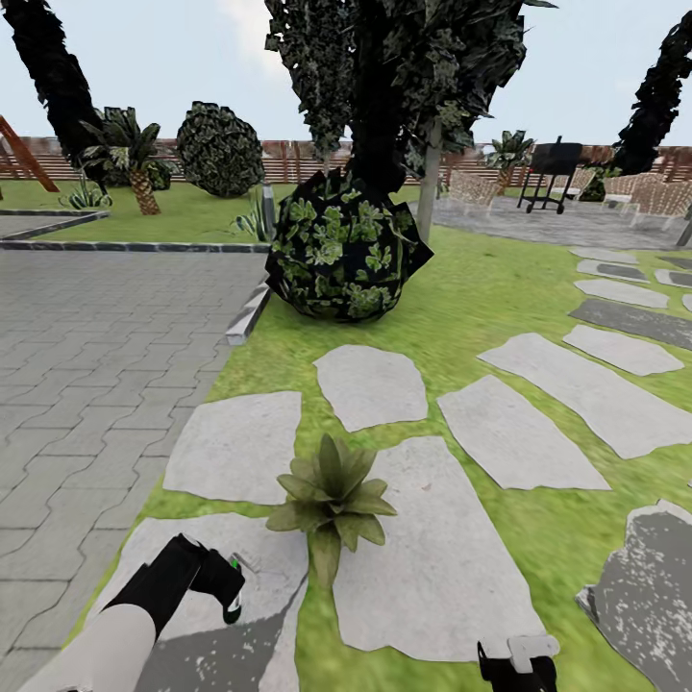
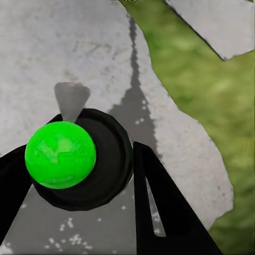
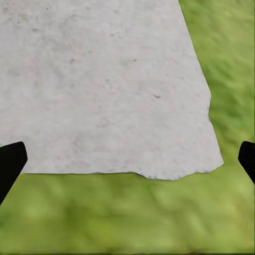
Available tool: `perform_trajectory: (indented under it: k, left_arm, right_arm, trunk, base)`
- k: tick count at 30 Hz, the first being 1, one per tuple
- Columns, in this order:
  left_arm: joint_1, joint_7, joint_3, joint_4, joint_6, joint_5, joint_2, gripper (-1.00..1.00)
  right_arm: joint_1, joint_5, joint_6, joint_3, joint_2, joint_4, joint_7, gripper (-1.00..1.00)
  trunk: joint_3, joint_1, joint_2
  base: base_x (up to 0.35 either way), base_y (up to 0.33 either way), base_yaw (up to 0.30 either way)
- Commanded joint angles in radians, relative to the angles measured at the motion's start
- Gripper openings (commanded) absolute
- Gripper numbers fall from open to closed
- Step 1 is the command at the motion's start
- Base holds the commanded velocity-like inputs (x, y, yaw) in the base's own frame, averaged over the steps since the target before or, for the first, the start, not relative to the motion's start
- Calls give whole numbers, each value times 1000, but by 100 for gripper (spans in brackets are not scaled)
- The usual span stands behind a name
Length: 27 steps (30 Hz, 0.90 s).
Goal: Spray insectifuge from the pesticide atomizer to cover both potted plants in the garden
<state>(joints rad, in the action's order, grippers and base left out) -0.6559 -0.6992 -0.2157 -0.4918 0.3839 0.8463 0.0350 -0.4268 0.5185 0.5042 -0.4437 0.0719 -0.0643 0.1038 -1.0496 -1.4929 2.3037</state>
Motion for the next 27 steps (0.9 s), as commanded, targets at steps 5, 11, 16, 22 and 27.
perform_trajectory:
  k: [5,11,16,22,27]
  left_arm:
    - [-9,-7,-21,-1,26,7,6,-100]
    - [-44,-85,-7,-3,150,33,6,-100]
    - [-172,-270,51,-2,288,152,5,-100]
    - [-244,-365,64,-1,338,267,27,-100]
    - [-236,-370,66,-1,343,287,31,-100]
  right_arm:
    - [0,11,4,-4,0,6,7,100]
    - [0,11,4,-4,0,6,7,100]
    - [0,11,3,-4,0,6,7,100]
    - [0,11,3,-4,0,6,7,100]
    - [0,10,3,-4,0,5,7,100]
  trunk:
    - [-1,0,0]
    - [-1,0,0]
    - [-1,0,0]
    - [-1,0,0]
    - [-1,0,0]
  base:
    - [0,26,0]
    - [0,1,0]
    - [0,0,0]
    - [0,0,0]
    - [0,0,0]
